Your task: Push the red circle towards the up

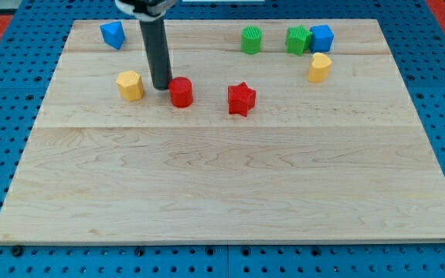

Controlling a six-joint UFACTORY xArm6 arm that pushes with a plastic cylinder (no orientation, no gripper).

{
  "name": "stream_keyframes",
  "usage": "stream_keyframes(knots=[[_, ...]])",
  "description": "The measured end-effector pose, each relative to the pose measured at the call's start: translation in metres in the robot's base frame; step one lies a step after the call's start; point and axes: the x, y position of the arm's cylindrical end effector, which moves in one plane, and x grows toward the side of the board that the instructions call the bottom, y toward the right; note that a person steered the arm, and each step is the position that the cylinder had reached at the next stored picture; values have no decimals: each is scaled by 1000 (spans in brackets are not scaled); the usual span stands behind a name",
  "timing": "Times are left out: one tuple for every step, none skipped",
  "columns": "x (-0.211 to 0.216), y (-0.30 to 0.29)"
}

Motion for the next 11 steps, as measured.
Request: stream_keyframes(knots=[[16, 16], [48, -7], [52, 48], [-12, 52], [-36, 73], [-24, 90], [-54, 98], [-96, 98], [-106, 99], [-148, 136], [-154, 144]])
